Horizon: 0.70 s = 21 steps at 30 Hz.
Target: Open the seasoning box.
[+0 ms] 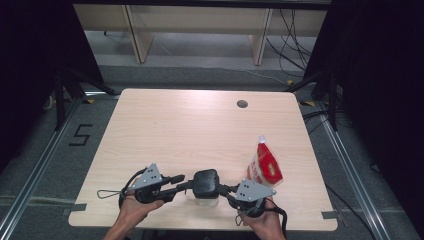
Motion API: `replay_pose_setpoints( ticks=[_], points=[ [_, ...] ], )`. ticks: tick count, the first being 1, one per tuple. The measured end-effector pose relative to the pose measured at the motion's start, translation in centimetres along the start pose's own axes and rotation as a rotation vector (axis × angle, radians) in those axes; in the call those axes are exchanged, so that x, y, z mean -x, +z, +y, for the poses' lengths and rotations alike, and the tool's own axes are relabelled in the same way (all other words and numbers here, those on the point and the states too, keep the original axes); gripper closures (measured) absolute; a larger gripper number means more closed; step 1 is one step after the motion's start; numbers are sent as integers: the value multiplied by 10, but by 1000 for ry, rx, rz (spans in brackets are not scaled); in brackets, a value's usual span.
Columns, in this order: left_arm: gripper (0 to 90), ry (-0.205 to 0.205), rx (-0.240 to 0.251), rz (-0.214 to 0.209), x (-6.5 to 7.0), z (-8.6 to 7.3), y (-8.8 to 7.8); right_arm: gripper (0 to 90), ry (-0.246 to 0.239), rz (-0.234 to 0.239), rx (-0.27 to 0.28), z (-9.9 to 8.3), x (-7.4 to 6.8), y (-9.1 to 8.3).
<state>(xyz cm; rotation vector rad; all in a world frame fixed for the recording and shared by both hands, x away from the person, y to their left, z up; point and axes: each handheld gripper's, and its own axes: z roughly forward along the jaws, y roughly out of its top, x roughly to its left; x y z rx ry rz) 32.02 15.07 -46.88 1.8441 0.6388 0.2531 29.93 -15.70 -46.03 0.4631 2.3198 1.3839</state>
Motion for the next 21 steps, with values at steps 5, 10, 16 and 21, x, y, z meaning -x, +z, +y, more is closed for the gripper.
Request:
replay_pose_setpoints(
  ticks=[5,10,16,21],
  points=[
    [545,69,-67,-11,-8,-11,-1,871,-2,4,13,5,-1,2],
    [543,98,-106,-29,-11,-20,10,871,-13,4,8,11,-3,5],
    [576,136,-144,-31,-13,-23,17,871,-55,-1,14,22,-5,11],
    [615,146,-132,-55,-15,-23,25,871,-64,7,32,31,-7,17]
  ],
)
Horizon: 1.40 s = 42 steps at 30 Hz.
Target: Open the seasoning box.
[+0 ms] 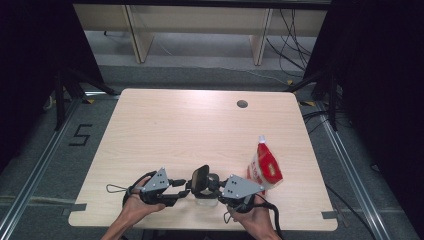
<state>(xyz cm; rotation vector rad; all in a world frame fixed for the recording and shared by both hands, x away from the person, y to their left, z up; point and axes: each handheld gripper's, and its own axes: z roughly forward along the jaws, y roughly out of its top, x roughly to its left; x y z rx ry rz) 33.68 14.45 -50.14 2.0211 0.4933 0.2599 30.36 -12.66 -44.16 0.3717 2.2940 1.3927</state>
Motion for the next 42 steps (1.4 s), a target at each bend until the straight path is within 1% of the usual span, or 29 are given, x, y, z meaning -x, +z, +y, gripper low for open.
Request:
replay_pose_setpoints(
  ticks=[1,2,3,4,5,6,9,10,11,12,13,18,22,24,26,27,28,30,31,32,33,34,35,37,38,39,40,41,42],
  points=[
    [634,15,6,-18,0,1,1,871,0,1,-2,1,0,1],
    [661,11,0,-21,1,1,1,871,-7,2,2,3,1,2],
    [683,23,5,-16,3,2,2,871,1,4,1,4,0,2],
    [684,29,1,-7,4,2,2,871,-2,-2,5,6,0,4],
    [700,39,-5,-6,3,2,1,871,-5,5,5,8,0,5],
    [714,37,-7,-5,3,3,1,871,-5,3,7,9,0,6],
    [719,40,-6,0,4,2,1,871,2,11,8,12,1,9],
    [719,32,-16,11,5,3,1,871,3,14,16,15,1,11],
    [720,34,-22,15,5,3,1,871,5,23,6,16,1,12],
    [720,27,-16,14,6,3,1,871,7,23,11,17,0,15],
    [721,31,-17,13,6,3,1,871,11,28,11,19,0,16],
    [722,26,-22,23,9,4,1,871,3,44,11,23,-2,22],
    [723,33,-35,33,10,5,1,873,-9,56,-2,28,-5,31],
    [724,40,-41,42,10,5,0,873,-12,64,4,30,-4,35],
    [724,38,-40,42,10,5,0,873,-15,62,5,30,-3,36],
    [723,31,-38,39,11,5,0,870,-3,73,1,30,-4,37],
    [723,27,-38,39,11,5,1,867,2,73,3,30,-4,37],
    [722,25,-35,33,10,5,1,859,5,74,4,30,-4,36],
    [721,34,-36,36,10,5,0,851,4,72,2,30,-3,35],
    [717,27,-35,37,10,5,0,848,8,74,5,29,-3,35],
    [708,25,-35,35,11,5,0,844,8,74,7,29,-2,33],
    [673,14,-37,27,12,4,0,841,11,73,8,28,-2,32],
    [631,21,-44,27,11,4,-1,833,6,73,9,26,-1,28],
    [576,22,-49,28,12,2,-3,818,18,71,8,22,0,21],
    [545,17,-49,30,13,2,-4,808,21,63,5,19,1,15],
    [517,12,-58,54,13,1,-7,797,22,61,6,16,2,11],
    [482,12,-58,54,13,1,-7,774,36,52,-1,12,2,4],
    [454,-20,-46,74,14,0,-10,742,34,43,-3,8,3,-2],
    [430,-20,-53,87,14,0,-13,722,33,32,-13,3,4,-7]
  ],
)
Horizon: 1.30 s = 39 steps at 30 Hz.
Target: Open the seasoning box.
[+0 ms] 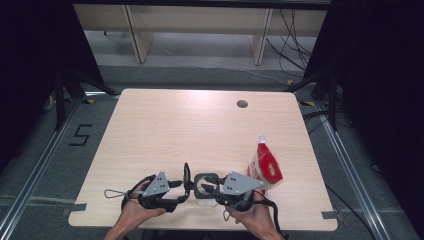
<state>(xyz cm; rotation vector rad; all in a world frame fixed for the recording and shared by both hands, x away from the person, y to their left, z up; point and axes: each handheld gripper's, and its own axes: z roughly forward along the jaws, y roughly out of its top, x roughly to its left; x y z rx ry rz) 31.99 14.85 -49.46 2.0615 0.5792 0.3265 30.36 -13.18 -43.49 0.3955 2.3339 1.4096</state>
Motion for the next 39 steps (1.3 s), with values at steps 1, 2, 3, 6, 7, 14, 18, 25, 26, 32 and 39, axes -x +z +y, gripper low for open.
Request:
replay_pose_setpoints(
  ticks=[1,2,3,6,7,14,18,25,26,32,39],
  points=[
    [413,-20,15,-1,1,-1,-2,706,0,-12,-2,-4,1,-4],
    [394,-10,12,6,2,-1,-5,680,19,-26,-6,-10,2,-10],
    [374,-47,19,14,4,-2,-7,662,33,-26,-2,-14,3,-14],
    [304,-94,32,37,8,-5,-13,598,74,-44,0,-29,5,-29],
    [294,-96,33,43,8,-6,-15,573,88,-49,-1,-32,5,-35],
    [206,-131,32,80,13,-12,-23,416,189,-105,20,-49,7,-63],
    [167,-194,50,70,19,-16,-24,386,215,-119,33,-55,4,-73],
    [160,-163,28,40,22,-16,-25,383,230,-151,5,-67,3,-88],
    [161,-151,28,39,21,-16,-25,383,237,-153,2,-69,3,-90],
    [169,-172,10,43,21,-18,-22,371,276,-159,-5,-83,7,-100],
    [176,-156,11,50,19,-19,-25,357,323,-167,-35,-89,7,-106]
  ],
)
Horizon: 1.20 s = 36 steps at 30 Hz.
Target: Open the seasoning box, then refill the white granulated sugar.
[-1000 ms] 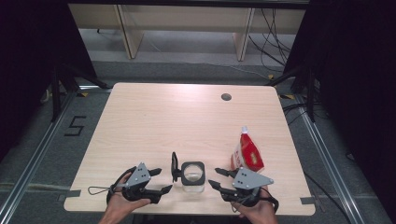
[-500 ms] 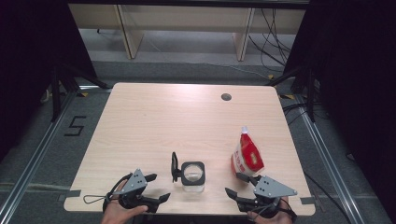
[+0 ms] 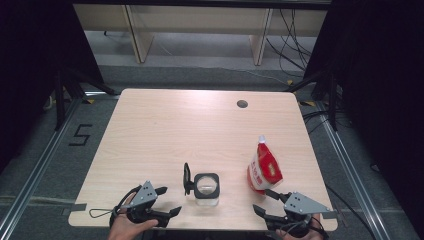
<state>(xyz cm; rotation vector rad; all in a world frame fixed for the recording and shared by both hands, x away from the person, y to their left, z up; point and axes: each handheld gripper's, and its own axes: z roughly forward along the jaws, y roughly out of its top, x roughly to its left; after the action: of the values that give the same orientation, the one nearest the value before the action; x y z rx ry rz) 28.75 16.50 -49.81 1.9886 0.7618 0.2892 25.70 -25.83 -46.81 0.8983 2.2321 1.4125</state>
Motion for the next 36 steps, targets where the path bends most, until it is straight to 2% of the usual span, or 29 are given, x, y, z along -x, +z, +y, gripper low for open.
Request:
replay_pose_setpoints(
  ticks=[1,3,4,6,7,8,10,11,12,14,15,16,17,18,19,21,23,24,25,26,27,28,29,31,32,33,35,36],
  points=[
    [176,0,1,-5,0,0,1,356,-10,-11,19,-1,2,0],
    [176,-10,-7,-10,2,-1,1,354,-10,-1,21,-2,2,-1],
    [176,-14,5,-11,3,-1,2,350,-9,-5,19,-2,2,-1],
    [176,-5,-7,-8,3,-1,2,341,6,-20,2,-3,2,-2],
    [176,-6,-7,-10,3,-1,2,340,42,-27,-7,-4,0,-3],
    [176,-14,3,-10,3,-1,3,338,23,-24,-5,-4,3,-3],
    [176,-13,2,-7,3,-1,4,337,42,-32,-11,-6,4,-4],
    [176,-4,-6,-7,3,-1,4,337,30,-16,-7,-6,6,-3],
    [176,6,-20,-12,3,0,3,337,11,-26,-6,-7,7,-4],
    [175,15,-14,-15,4,0,5,336,26,-46,-15,-8,6,-5],
    [175,20,-13,-11,5,0,4,334,7,-54,-15,-8,8,-6],
    [175,34,-16,-13,4,1,3,330,32,-62,-28,-8,7,-7],
    [175,6,-10,-19,6,0,4,324,45,-62,-23,-9,8,-7],
    [175,8,-11,-22,6,-1,3,314,78,-85,-40,-9,7,-8],
    [176,10,-14,-15,6,-1,3,303,41,-84,-31,-9,11,-8],
    [175,28,-27,-4,5,-2,2,288,73,-109,-16,-9,12,-9],
    [175,38,-9,-17,3,-2,2,268,57,-138,-9,-8,14,-9],
    [175,19,-16,-14,5,-2,2,266,65,-143,-10,-8,14,-8],
    [175,21,-20,-5,5,-2,2,262,62,-163,-9,-8,15,-8],
    [175,23,-9,-15,5,-2,4,253,75,-172,-2,-7,16,-6],
    [175,12,-21,-14,6,-2,4,244,76,-180,1,-6,19,-5],
    [175,25,-27,-14,5,-2,4,243,88,-182,-2,-5,20,-4],
    [175,42,-28,-17,5,-1,4,240,77,-189,9,-5,24,0],
    [175,46,-28,-18,4,-1,5,235,112,-183,12,-4,26,5],
    [175,44,-20,-18,4,-1,5,235,95,-177,15,-4,29,7],
    [175,12,-25,-9,5,-1,5,234,81,-171,13,-4,31,9],
    [175,17,-29,-12,4,-1,5,233,103,-167,27,-3,29,12],
    [175,24,-38,-9,4,-1,5,232,67,-173,33,-2,31,13]
  ],
)
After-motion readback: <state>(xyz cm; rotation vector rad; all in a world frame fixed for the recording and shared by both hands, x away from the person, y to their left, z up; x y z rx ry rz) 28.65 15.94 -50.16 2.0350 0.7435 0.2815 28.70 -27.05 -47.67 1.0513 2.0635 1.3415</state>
